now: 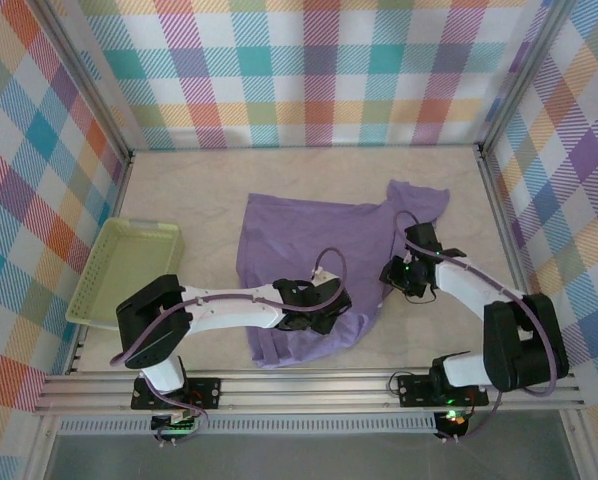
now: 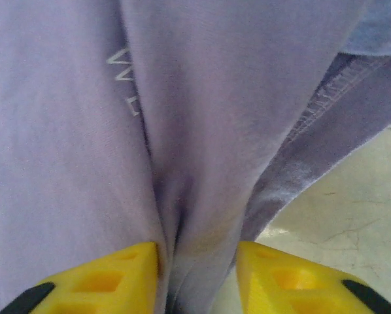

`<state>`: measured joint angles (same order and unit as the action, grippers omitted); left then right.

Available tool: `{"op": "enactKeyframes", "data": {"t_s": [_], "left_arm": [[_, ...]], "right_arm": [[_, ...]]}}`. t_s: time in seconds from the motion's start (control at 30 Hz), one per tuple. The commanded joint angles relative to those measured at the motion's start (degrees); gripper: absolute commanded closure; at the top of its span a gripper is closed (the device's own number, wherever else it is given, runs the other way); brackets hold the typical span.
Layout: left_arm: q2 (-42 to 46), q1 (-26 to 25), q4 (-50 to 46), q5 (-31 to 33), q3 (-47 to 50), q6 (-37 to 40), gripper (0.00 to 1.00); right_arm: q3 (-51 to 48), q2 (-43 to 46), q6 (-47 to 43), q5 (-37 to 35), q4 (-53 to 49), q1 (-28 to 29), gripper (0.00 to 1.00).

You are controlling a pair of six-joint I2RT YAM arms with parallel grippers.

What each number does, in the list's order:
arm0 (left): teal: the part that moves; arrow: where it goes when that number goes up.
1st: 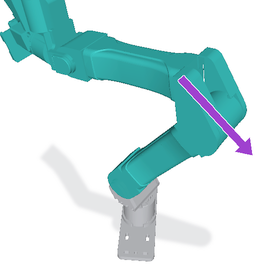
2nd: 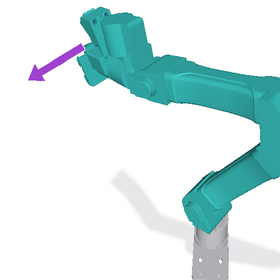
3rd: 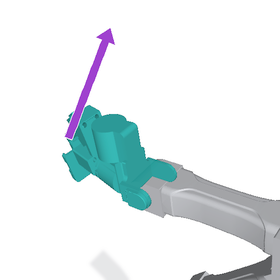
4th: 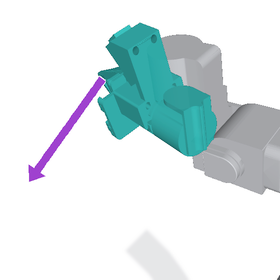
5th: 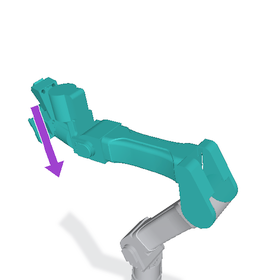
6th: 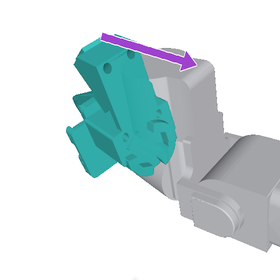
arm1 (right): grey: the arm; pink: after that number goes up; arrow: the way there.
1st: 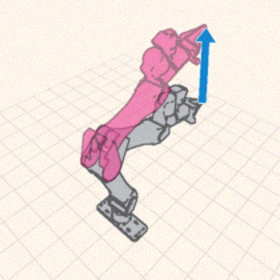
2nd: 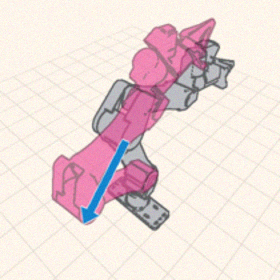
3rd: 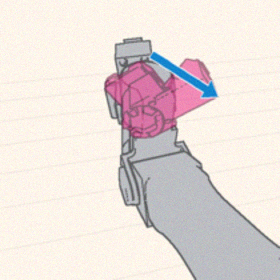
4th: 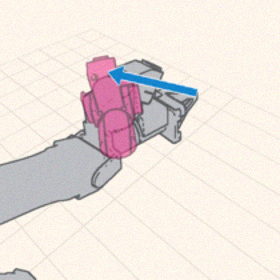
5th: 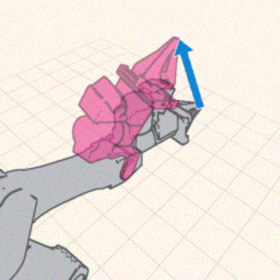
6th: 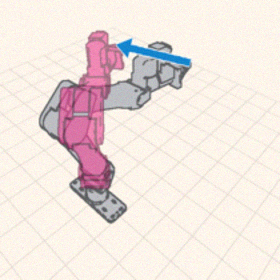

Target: Fold the inside-out t-shirt

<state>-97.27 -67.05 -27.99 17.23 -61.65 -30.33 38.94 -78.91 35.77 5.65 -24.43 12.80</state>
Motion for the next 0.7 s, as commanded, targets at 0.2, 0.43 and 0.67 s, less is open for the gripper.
{"op": "enactKeyframes", "data": {"t_s": [0.2, 0.43, 0.67], "left_arm": [[-0.2, 4.0, 1.3, 1.4, 3.1, -3.2, 0.84], [-0.3, 5.2, 2.1, 1.1, 4.7, -3.8, 0.93], [0.8, 5.6, 2.0, 2.1, 5.6, -4.3, 0.93]], "right_arm": [[1.6, -1.2, 0.4, -5.3, 1.0, 0.5, 0.63], [0.0, 0.6, -0.3, -1.1, 2.8, 1.3, 0.62], [3.4, -4.9, 0.1, -1.4, 1.3, 3.1, 0.75]]}}
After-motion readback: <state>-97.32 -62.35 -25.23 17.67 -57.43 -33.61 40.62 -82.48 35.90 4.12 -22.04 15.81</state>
